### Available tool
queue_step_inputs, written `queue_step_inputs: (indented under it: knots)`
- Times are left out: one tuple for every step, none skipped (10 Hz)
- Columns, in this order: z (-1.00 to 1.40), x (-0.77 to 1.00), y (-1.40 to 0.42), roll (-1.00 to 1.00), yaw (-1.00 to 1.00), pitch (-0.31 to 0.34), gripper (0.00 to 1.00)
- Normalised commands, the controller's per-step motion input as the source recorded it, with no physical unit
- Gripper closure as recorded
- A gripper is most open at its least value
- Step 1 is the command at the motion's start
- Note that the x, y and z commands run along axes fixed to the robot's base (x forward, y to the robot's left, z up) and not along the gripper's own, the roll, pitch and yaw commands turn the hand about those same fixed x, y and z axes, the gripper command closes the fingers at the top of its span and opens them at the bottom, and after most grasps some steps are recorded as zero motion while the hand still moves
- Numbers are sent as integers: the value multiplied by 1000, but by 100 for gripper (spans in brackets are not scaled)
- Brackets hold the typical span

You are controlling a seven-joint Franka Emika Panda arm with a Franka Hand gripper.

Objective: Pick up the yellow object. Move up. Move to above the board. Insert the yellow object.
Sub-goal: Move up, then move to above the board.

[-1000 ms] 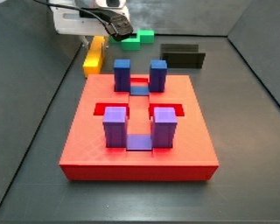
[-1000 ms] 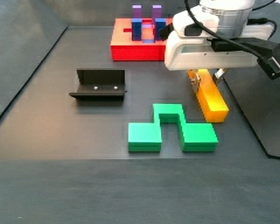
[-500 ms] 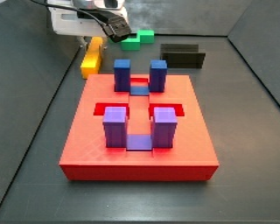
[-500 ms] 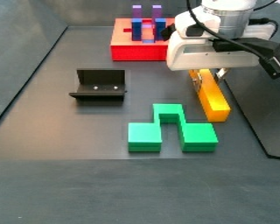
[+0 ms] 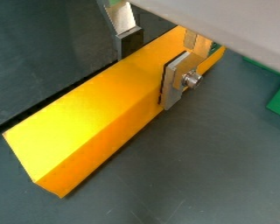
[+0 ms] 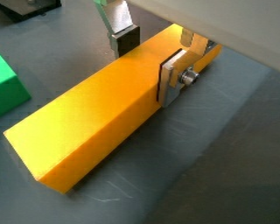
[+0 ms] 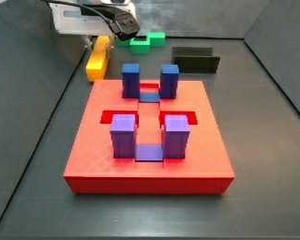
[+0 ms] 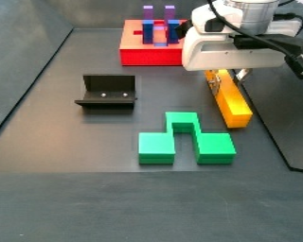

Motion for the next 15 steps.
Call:
queue_step_inputs:
  knots:
    - [804,34,30,-2,-54,-1,100]
    - [683,6,14,-20,-57,25,100]
    - [306,10,6,-72,-24,1,100]
    - [1400,0,0,0,0,0,100]
    - [1400,-3,-2,-9,3,20,100]
    - [1400,-47,-21,-61,0,40,100]
    - [1400,-37,-8,-106,-4,18,100]
    - [1400,-13,6,-108,-3,21,100]
    - [1400,25,4,-84,-7,67,100]
    - [1400,23,-1,-78,-10,78,100]
    - [686,-9,3,-72,-8,49,100]
    - [415,1,6,-68,-5,31,100]
    - [221,733,-1400,-96,-206,104,100]
    - [195,731,-1400,-12,-153,152,100]
    - [190,767,-1400,7,-71,197,100]
